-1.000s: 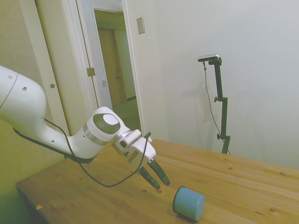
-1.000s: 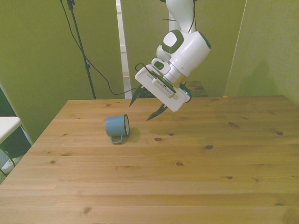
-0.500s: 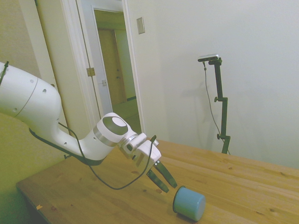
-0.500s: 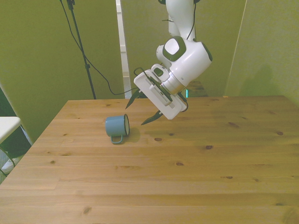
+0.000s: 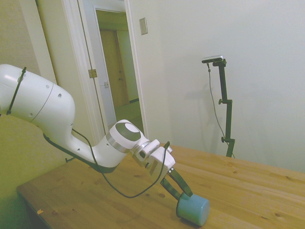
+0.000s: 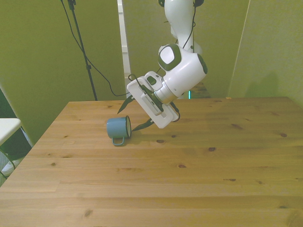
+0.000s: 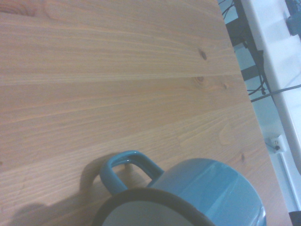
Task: Flip the mug upright
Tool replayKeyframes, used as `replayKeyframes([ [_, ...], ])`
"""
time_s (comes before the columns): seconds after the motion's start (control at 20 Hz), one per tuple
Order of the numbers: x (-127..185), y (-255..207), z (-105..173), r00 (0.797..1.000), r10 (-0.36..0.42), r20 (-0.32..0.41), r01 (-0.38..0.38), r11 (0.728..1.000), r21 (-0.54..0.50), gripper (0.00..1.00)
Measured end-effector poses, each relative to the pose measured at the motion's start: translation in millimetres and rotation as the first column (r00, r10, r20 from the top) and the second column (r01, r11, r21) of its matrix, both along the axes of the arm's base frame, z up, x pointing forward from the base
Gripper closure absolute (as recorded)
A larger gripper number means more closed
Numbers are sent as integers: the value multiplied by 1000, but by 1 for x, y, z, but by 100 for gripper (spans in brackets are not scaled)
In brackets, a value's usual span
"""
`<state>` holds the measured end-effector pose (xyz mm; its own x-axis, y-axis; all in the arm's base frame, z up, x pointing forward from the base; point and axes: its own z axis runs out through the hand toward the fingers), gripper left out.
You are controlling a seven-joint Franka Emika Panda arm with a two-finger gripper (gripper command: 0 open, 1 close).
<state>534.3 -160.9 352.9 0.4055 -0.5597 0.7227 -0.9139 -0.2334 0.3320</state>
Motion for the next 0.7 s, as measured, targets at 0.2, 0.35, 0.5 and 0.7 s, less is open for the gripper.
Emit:
replayKeyframes([
  [0.2, 0, -12, -2, 1000, -7, -8, 7, 1000, -20, 0],
  [0.35, -2, -18, -1, 1000, -7, -12, 7, 999, -34, 0],
  [0.5, -2, -22, 0, 1000, -7, -11, 7, 999, -43, 0],
  [0.7, -3, -29, 2, 1000, -8, -7, 7, 998, -64, 100],
])
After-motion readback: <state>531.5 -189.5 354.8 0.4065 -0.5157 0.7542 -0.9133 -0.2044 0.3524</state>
